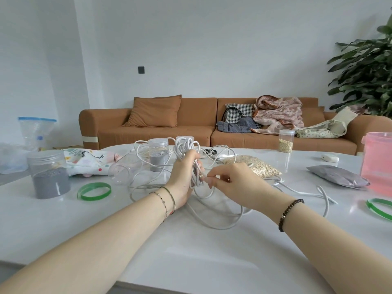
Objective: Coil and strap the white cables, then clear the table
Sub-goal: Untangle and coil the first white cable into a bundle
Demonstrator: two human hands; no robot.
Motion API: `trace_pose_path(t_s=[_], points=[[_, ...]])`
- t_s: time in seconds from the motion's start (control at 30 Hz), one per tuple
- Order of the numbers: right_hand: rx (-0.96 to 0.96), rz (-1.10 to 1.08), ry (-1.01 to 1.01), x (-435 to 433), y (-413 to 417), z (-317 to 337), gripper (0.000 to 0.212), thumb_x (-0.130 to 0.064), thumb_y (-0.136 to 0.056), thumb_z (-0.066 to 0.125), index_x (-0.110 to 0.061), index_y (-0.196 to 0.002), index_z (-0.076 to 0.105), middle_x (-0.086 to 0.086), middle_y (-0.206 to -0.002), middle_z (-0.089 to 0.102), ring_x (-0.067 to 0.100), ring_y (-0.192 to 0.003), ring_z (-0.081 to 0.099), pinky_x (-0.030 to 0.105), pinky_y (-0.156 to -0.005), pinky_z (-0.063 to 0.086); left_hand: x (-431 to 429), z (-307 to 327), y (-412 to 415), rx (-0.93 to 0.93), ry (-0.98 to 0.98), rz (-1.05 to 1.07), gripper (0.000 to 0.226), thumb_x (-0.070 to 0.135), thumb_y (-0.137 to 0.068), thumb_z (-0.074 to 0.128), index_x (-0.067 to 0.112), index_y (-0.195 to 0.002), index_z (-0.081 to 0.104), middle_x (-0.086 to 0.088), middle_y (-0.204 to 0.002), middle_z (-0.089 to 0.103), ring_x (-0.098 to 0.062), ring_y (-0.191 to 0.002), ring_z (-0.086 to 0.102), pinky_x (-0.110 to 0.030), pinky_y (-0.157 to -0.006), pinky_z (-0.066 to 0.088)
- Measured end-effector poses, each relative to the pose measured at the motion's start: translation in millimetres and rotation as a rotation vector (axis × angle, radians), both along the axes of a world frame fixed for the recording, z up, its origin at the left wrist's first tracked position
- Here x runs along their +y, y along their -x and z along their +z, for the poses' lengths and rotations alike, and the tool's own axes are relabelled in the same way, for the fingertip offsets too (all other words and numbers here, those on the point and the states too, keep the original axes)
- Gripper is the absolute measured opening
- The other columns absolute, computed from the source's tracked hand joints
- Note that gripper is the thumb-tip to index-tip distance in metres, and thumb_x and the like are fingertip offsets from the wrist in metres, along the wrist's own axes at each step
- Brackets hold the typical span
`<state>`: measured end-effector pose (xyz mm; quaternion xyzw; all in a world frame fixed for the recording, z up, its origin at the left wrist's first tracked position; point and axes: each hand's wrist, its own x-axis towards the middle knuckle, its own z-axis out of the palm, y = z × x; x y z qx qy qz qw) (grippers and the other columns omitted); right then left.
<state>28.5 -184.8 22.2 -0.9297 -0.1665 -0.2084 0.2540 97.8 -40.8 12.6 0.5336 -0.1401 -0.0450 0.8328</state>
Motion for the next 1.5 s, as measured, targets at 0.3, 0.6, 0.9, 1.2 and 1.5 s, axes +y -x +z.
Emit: trace_pose_path(t_s=[0.3,0.6,0.9,1.2,1.5], points=[[0.116,0.045,-0.032,3,10,3,0.021,-0.035,-0.095,0.062,-0.025,-0.083,0.075,-0.006,-0.045,0.048,0.010,-0.044,0.040,0.024,-0.052,0.038,4,5,-9,0.068,0.200,-0.028,0.043,0.029,-0.100,0.058,0.018,-0.062,0.041,0.003,-0.052,0.034,-0.009,-0.044,0.034,-0.021,-0.047,0.035],[0.198,0.080,-0.007,-2,7,2,0.020,-0.034,-0.096,0.060,-0.031,-0.084,0.075,-0.003,-0.052,0.058,0.007,-0.048,0.053,0.023,-0.056,0.044,16,13,-19,0.142,0.465,0.432,0.034,0.029,-0.095,0.067,0.005,-0.076,0.054,-0.004,-0.068,0.050,-0.009,-0.044,0.060,-0.039,-0.070,0.062],[0.019,-0.117,0.254,-10,5,3,0.013,-0.039,-0.094,0.062,-0.037,-0.096,0.075,-0.012,-0.063,0.061,0.009,-0.067,0.055,0.029,-0.068,0.050,15,20,0,0.225,0.460,-0.177,0.027,0.023,-0.095,0.065,0.009,-0.075,0.055,-0.002,-0.057,0.050,-0.011,-0.059,0.057,-0.051,-0.083,0.060],[-0.316,-0.288,0.191,-18,5,12,0.014,-0.042,-0.093,0.062,-0.032,-0.093,0.072,-0.008,-0.081,0.068,0.020,-0.080,0.060,0.032,-0.066,0.048,6,7,12,0.158,0.052,-0.314,0.018,0.015,-0.101,0.056,0.004,-0.088,0.061,-0.007,-0.080,0.072,-0.025,-0.100,0.069,-0.055,-0.102,0.049],[-0.264,-0.346,0.183,-15,10,15,0.027,-0.052,-0.082,0.071,-0.026,-0.081,0.063,-0.010,-0.075,0.061,0.019,-0.078,0.058,0.031,-0.062,0.043,4,3,18,0.034,-0.201,-0.344,0.017,0.015,-0.100,0.056,0.005,-0.090,0.066,-0.015,-0.092,0.072,-0.029,-0.081,0.072,-0.036,-0.069,0.061]])
